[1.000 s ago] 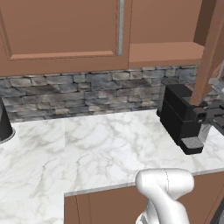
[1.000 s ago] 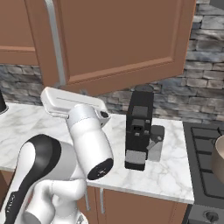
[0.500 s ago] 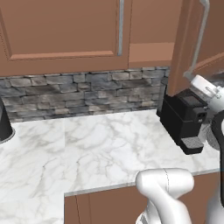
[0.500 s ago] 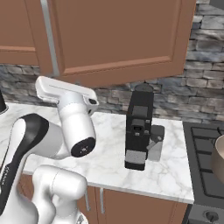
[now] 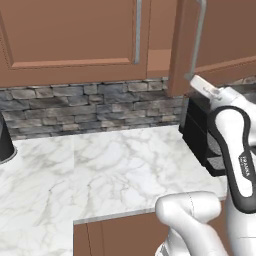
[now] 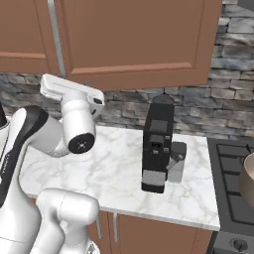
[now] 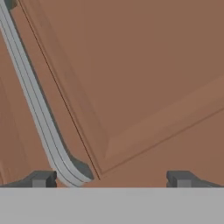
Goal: Open the cabinet and move the ladle to the pot. Then close the cabinet.
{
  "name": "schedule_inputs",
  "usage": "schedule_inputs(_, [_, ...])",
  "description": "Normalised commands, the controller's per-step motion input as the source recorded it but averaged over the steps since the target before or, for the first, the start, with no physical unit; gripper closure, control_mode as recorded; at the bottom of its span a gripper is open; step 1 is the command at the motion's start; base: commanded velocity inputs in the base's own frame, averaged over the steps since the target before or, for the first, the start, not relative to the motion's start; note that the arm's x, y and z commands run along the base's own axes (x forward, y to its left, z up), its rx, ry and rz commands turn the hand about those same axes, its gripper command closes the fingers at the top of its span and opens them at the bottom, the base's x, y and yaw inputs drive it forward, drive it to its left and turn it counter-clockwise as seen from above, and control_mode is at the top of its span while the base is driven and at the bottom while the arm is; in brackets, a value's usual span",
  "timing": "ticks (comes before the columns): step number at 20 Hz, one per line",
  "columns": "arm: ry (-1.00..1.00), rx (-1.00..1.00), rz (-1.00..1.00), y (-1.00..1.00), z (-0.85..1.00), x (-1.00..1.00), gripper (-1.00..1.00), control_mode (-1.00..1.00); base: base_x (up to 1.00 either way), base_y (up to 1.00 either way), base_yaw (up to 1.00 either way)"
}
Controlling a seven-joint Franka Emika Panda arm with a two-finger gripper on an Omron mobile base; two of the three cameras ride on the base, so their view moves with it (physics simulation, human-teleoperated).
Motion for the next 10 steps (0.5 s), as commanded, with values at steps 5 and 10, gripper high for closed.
schedule_inputs(5, [0.0,0.0,0.0,0.03,0.14,0.77,-1.0,-1.0,0.0,0.0,0.0])
schedule_inputs(10, [0.0,0.0,0.0,0.0,0.13,0.69,-1.0,-1.0,0.0,0.0,0.0])
